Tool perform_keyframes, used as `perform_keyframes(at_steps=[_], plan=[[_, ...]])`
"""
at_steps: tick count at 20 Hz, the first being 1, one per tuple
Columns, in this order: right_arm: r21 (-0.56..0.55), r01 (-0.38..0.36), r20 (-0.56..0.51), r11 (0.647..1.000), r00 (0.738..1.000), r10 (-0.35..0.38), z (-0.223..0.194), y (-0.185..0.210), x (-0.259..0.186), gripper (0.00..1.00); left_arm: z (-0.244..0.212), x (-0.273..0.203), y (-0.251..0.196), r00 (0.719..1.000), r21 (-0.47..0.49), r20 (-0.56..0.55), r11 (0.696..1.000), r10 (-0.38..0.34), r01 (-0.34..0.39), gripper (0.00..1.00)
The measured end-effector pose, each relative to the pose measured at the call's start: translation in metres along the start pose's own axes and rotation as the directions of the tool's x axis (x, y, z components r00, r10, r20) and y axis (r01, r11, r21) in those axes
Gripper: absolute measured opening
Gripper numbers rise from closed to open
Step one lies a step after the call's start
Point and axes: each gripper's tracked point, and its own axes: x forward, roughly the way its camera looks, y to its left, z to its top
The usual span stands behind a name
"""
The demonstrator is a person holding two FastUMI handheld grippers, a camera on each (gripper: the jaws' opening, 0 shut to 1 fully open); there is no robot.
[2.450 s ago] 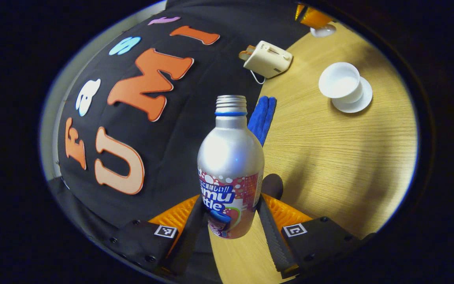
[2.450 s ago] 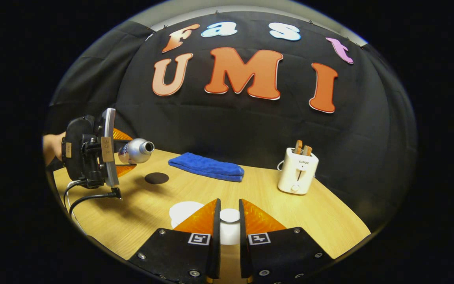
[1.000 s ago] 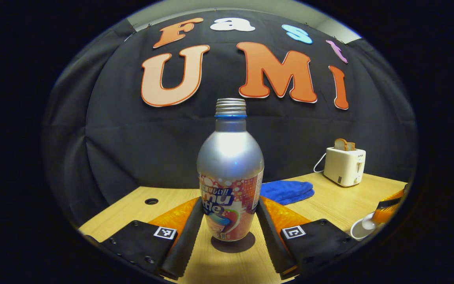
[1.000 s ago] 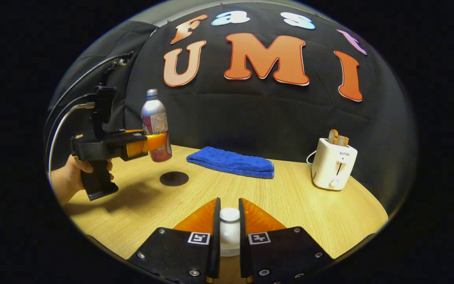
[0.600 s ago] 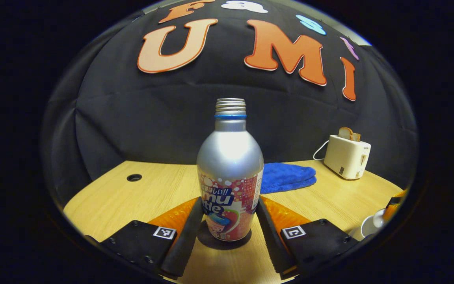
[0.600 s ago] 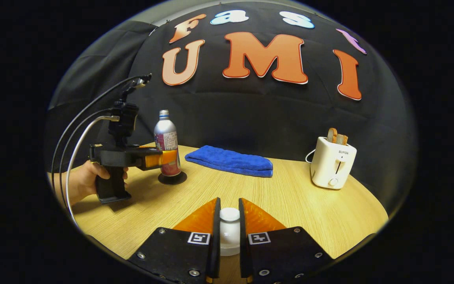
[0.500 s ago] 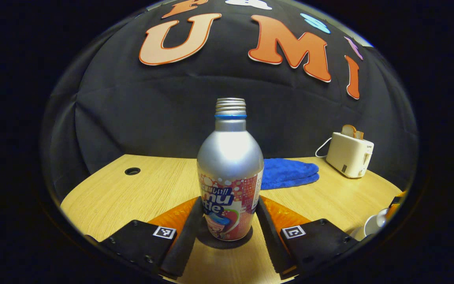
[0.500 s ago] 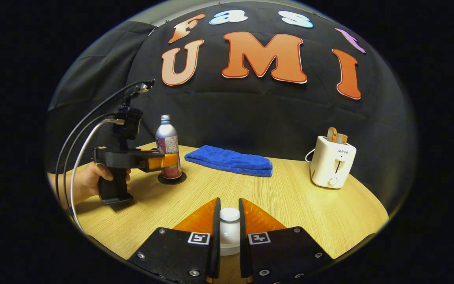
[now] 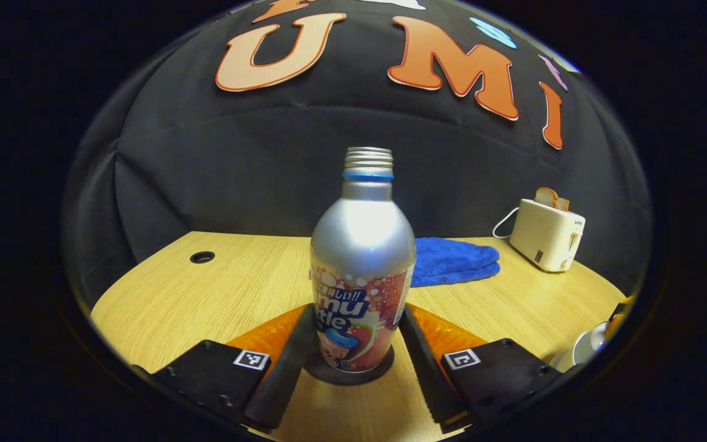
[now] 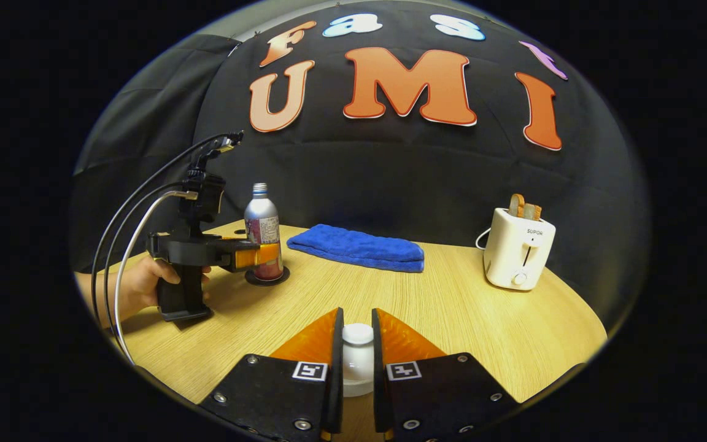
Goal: Open the teacup lid with one hand, grasp the water bottle and pour water into the teacup with the other hand; after pouring, place the water bottle on the coaster and then close the teacup lid.
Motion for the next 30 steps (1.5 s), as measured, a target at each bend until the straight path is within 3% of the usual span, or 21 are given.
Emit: perform_keyframes(at_steps=[2,3,8,9,13,14,15,19,23,27,30], plan=[[-0.002,0.000,0.003,1.000,1.000,0.000,0.002,0.000,-0.001,0.20,-0.005,0.002,0.000,1.000,0.004,-0.022,1.000,-0.002,0.002,0.89],[-0.002,0.003,0.003,1.000,1.000,-0.003,0.001,0.000,-0.001,0.20,-0.004,0.001,-0.001,1.000,0.011,-0.020,1.000,-0.005,0.005,0.85],[-0.005,0.005,-0.003,1.000,1.000,-0.005,0.000,-0.001,0.001,0.20,0.001,-0.005,-0.005,1.000,0.027,-0.003,1.000,-0.011,0.011,0.99],[-0.005,0.002,-0.006,1.000,1.000,-0.002,-0.001,0.000,0.001,0.20,0.005,-0.007,-0.006,1.000,0.037,0.009,0.999,-0.006,0.006,0.96],[-0.012,-0.003,-0.009,1.000,1.000,0.003,-0.004,0.004,0.006,0.20,0.015,-0.037,0.001,0.998,0.087,0.057,0.996,-0.003,-0.002,0.99],[-0.012,-0.005,-0.013,1.000,1.000,0.005,-0.005,0.005,0.007,0.21,0.017,-0.045,0.003,0.998,0.089,0.068,0.996,-0.003,-0.003,0.95],[-0.012,-0.010,-0.016,1.000,1.000,0.009,-0.008,0.007,0.009,0.20,0.019,-0.051,0.002,0.997,0.089,0.080,0.996,-0.008,0.001,0.99],[-0.026,-0.005,-0.033,1.000,0.999,0.004,-0.019,0.009,0.016,0.20,0.029,-0.077,0.000,0.992,0.080,0.121,0.997,-0.022,0.012,0.95],[-0.024,-0.003,-0.019,1.000,1.000,0.003,-0.019,0.009,0.015,0.21,0.042,-0.105,-0.006,0.984,0.088,0.176,0.996,-0.035,0.019,0.98],[-0.050,0.026,-0.010,0.998,1.000,-0.026,-0.016,0.005,0.011,0.31,0.062,-0.123,-0.012,0.974,0.070,0.222,0.997,-0.038,0.023,0.98],[-0.051,0.040,0.053,0.998,0.998,-0.038,0.004,0.003,0.004,0.46,0.075,-0.137,-0.011,0.965,0.062,0.261,0.998,-0.021,0.005,0.98]])
